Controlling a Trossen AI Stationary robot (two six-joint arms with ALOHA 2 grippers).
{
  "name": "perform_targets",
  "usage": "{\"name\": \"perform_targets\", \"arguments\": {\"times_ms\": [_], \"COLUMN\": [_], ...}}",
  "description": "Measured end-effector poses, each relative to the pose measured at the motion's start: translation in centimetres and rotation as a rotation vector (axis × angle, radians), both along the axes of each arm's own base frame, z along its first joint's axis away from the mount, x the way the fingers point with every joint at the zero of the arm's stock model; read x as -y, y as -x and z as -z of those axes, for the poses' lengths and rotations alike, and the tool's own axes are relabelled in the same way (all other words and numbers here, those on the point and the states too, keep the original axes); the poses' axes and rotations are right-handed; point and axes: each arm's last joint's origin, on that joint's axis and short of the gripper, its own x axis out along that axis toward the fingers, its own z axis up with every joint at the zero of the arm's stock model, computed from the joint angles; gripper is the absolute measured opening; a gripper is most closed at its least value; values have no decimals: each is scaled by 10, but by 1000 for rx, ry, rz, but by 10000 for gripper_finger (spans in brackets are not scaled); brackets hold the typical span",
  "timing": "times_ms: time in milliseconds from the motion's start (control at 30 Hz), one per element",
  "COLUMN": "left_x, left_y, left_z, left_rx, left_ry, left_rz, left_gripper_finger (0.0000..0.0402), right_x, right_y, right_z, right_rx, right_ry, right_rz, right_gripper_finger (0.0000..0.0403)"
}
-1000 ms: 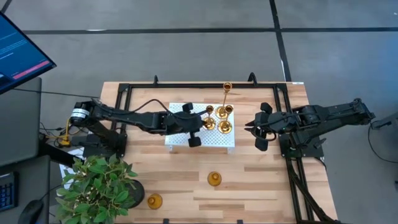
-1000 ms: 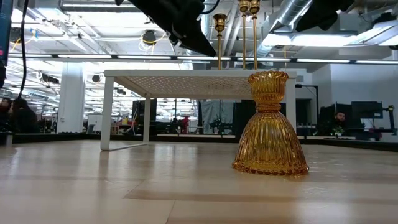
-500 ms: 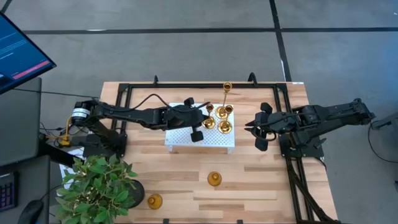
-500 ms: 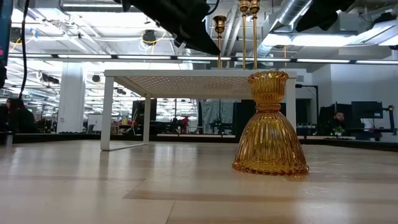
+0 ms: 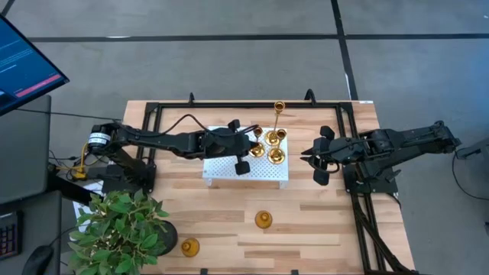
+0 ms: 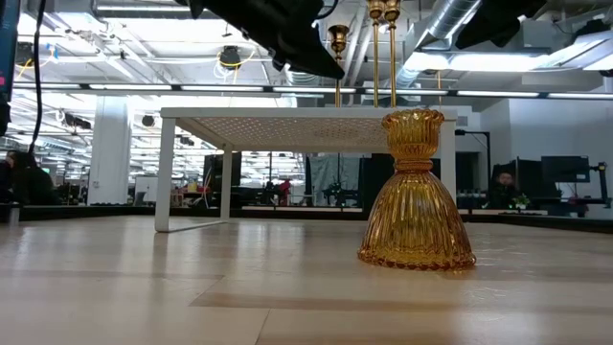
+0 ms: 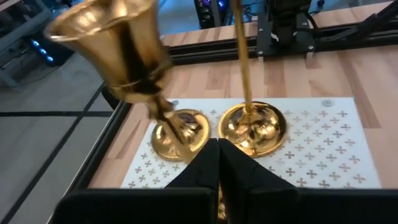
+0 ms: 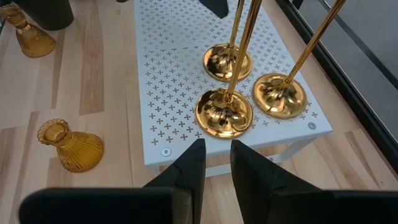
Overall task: Pick & Place candle stick holders
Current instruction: Put the top brown vase candle holder on the shelf
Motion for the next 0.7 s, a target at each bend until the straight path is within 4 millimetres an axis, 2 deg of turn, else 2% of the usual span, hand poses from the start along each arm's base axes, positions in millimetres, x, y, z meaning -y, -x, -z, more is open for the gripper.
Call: {"name": "perform_targets", "arguments": {"times_ms": [267, 700], "left_x": [28, 97], "left_y": [7, 22], "left_z": [1, 4], "left_rx": [-60, -102], "left_ry": [-35, -59], "left_rz": [101, 333], "left_gripper_finger": [4, 7], "right_x": [-1, -19], "right_y": [0, -1], "right_z": [0, -6], "right_rx": [1, 88], "right_ry": [-14, -53], "right_rz": [-2, -98], "right_gripper_finger": [65, 65]}}
